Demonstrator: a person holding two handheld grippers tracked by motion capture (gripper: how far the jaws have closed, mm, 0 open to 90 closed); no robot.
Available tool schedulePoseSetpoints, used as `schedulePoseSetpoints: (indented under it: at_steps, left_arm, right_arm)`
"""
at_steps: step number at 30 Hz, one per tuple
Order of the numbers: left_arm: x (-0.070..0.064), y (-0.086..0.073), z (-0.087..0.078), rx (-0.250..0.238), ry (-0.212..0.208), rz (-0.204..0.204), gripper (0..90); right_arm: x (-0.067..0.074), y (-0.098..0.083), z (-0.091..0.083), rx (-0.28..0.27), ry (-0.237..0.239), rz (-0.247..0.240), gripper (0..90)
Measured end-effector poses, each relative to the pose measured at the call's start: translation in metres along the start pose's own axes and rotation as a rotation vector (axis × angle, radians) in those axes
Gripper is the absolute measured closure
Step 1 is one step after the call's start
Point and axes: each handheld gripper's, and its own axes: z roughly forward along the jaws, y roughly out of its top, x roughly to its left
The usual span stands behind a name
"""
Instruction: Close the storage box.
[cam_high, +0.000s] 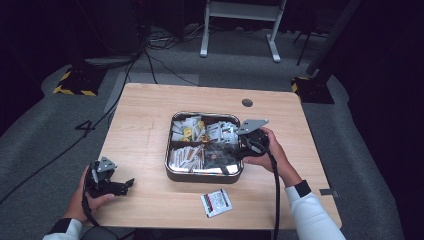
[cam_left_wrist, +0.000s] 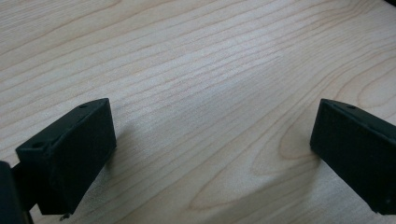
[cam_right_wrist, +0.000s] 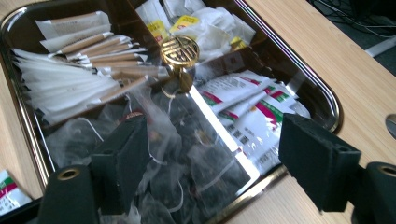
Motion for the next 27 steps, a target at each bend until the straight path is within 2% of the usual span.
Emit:
schedulePoseSetpoints:
  at_steps: [10,16,21,27]
  left_arm:
    - [0.0,0.0,0.0,0.001,0.001,0.003,0.5]
    - [0.0,0.0,0.0,0.0,0.001,-0.001,0.5]
    - [0.0,0.0,0.0,0.001,0.002,0.001,0.5]
    - [0.0,0.0,0.0,0.0,0.004,0.002,0.5]
  right_arm:
    - [-0.002,-0.019,-0.016,0.004,-0.017,0.004,24.4]
    - [-0.007,-0.038,-0.028,0.02,-0.053,0.011,24.6]
    - [-0.011,-0.054,-0.033,0.034,-0.066,0.019,24.7]
    - [-0.013,-0.063,-0.04,0.037,-0.083,0.026,24.3]
